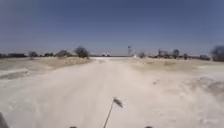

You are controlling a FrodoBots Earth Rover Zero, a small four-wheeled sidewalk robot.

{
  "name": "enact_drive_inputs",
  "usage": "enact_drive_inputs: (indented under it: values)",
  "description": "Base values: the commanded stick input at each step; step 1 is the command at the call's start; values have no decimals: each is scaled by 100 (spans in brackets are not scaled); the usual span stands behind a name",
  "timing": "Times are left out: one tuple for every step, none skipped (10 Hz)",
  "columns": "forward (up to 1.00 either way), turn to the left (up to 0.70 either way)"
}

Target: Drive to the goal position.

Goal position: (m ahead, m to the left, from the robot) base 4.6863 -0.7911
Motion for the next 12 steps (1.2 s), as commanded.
enact_drive_inputs:
  values:
    - [70, 0]
    - [70, 0]
    - [70, 0]
    - [70, 0]
    - [70, 0]
    - [70, 0]
    - [70, 0]
    - [70, 0]
    - [70, 0]
    - [70, 0]
    - [70, 0]
    - [70, 0]
